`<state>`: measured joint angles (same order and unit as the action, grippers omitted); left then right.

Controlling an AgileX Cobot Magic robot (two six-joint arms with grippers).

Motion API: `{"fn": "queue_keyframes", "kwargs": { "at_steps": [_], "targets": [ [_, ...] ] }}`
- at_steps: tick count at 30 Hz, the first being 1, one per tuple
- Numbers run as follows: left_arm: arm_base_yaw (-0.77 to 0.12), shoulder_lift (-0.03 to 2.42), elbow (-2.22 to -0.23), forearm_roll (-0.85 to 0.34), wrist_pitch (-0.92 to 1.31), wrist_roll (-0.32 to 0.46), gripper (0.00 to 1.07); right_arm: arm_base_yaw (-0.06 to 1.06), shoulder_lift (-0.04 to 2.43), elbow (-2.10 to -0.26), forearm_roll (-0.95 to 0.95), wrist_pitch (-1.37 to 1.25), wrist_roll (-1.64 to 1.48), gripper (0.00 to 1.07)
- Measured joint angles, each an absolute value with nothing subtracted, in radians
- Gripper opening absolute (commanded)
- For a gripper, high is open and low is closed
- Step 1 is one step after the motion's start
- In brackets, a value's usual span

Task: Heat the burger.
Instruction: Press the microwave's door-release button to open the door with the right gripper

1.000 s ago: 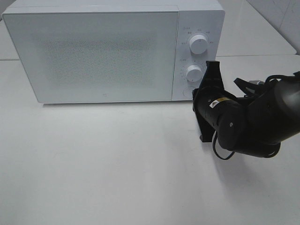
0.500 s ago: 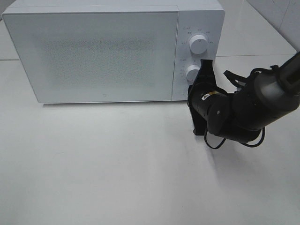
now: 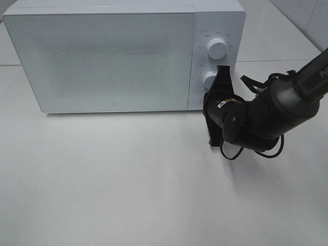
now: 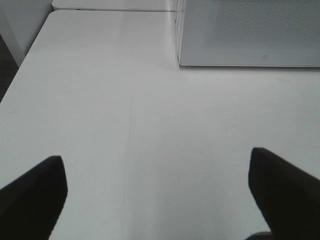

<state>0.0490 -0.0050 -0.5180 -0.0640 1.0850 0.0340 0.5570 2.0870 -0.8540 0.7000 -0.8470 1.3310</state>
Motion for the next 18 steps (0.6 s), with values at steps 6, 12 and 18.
{"fn": "queue_keyframes", "kwargs": {
  "at_steps": [6,12,18],
  "targets": [
    [0.049,-0.005,-0.518,-0.064,1.085,0.034,0.93,0.550,2.119,-0.875,0.702,-0.835,1.331,0.00],
    [0.049,-0.005,-0.518,-0.064,1.085,0.034,0.93,0.550,2.132,-0.889,0.703,-0.835,1.331,0.00],
    [0.049,-0.005,-0.518,-0.064,1.085,0.034,0.93,0.550,2.148,-0.904,0.706,-0.837,1.326,0.00]
  ]
}}
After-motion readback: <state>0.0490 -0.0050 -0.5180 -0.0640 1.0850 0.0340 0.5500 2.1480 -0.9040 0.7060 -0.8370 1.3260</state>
